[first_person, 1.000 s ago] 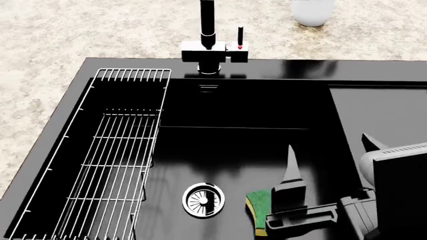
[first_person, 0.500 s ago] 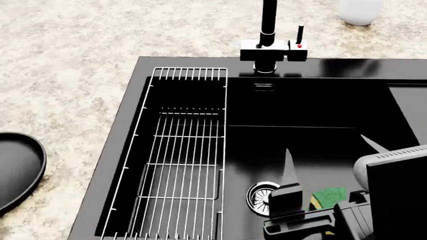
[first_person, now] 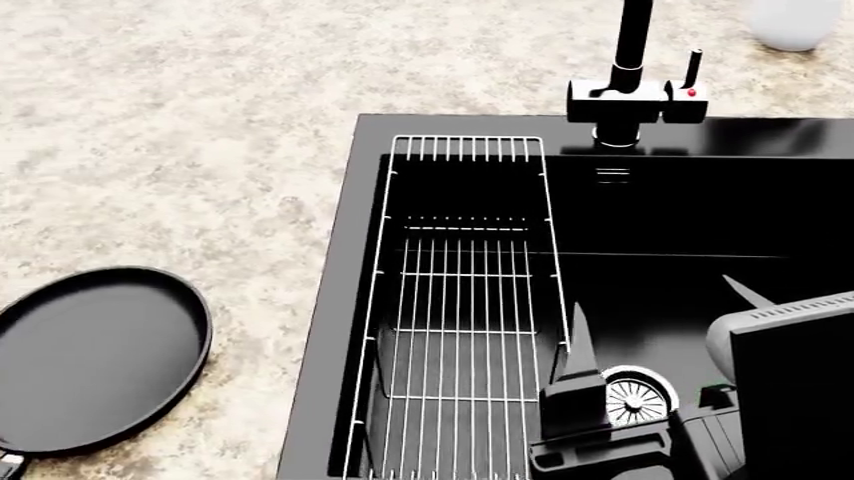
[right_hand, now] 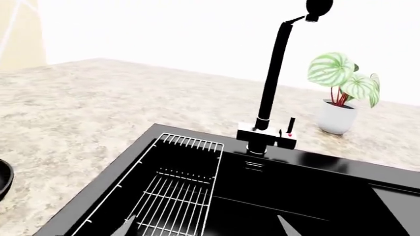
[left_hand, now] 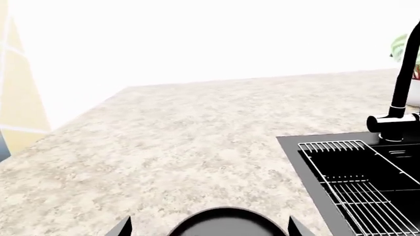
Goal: Pick the pan and sponge and place them into the sink. Then turn on the water.
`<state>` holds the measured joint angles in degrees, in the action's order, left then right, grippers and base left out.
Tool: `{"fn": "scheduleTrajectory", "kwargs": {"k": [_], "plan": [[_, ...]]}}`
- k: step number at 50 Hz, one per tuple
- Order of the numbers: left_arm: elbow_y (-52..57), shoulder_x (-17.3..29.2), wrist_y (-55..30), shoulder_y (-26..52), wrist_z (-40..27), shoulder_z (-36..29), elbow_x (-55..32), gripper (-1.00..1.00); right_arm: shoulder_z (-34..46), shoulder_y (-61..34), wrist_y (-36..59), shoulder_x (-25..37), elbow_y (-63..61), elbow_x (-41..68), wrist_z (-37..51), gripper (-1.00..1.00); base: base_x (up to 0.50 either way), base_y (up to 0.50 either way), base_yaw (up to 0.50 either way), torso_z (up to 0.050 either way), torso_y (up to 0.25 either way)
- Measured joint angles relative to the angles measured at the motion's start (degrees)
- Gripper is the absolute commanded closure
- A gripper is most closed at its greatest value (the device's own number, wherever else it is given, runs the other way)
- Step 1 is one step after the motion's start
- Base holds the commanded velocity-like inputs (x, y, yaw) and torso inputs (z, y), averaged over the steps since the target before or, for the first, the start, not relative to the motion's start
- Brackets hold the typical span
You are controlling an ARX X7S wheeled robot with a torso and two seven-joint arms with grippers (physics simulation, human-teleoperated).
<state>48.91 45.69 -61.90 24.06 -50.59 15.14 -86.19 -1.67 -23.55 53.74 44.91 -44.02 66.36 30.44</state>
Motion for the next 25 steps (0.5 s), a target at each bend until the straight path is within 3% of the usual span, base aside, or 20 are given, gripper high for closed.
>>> {"fn": "scheduleTrajectory", "kwargs": {"k": [7, 16, 25], "plan": [[-0.04, -0.18, 0.05, 0.11, -0.31, -0.60, 0.18, -1.00, 0.25, -0.12, 0.13, 0.10, -0.01, 0.18, 0.22, -1.00, 0.00, 0.50, 0.00, 0.000, 0.000], [0.12, 0.34, 0.20, 2.09, -3.37, -2.36, -3.89, -1.00, -0.37, 0.43, -0.29, -0.23, 0.34, 1.03, 0.87, -1.00, 0.00, 0.00, 0.00, 0.000, 0.000], [-0.37, 4.36, 1.13, 6.90, -8.86, -6.23, -16.12, -1.00, -0.80, 1.21, -0.30, -0.14, 0.71, 1.55, 1.57, -1.00, 0.00, 0.00, 0.00, 0.000, 0.000]]}}
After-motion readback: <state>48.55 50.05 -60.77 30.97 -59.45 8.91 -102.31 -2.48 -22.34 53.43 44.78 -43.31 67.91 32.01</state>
